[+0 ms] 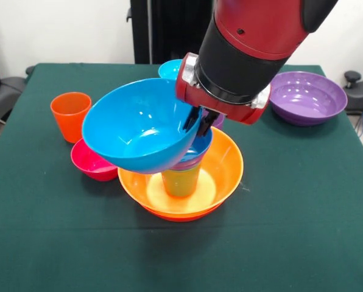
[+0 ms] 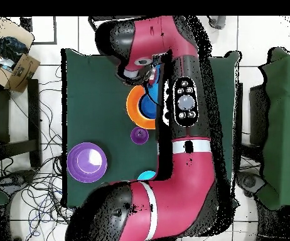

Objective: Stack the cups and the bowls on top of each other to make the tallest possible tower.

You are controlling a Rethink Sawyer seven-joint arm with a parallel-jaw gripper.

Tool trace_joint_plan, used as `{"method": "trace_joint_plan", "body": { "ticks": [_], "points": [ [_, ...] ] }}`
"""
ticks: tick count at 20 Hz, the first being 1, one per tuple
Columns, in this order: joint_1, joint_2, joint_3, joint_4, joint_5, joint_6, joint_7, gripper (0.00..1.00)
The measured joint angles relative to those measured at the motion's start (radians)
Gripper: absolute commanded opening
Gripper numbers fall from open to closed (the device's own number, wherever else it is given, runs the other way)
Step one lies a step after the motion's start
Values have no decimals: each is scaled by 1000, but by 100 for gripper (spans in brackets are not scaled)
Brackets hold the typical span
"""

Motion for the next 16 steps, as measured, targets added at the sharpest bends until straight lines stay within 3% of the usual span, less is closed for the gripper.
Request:
{"method": "trace_joint_plan", "body": {
  "ticks": [16],
  "points": [
    [28, 0, -35, 0, 32, 2, 0, 0]
  ]
}}
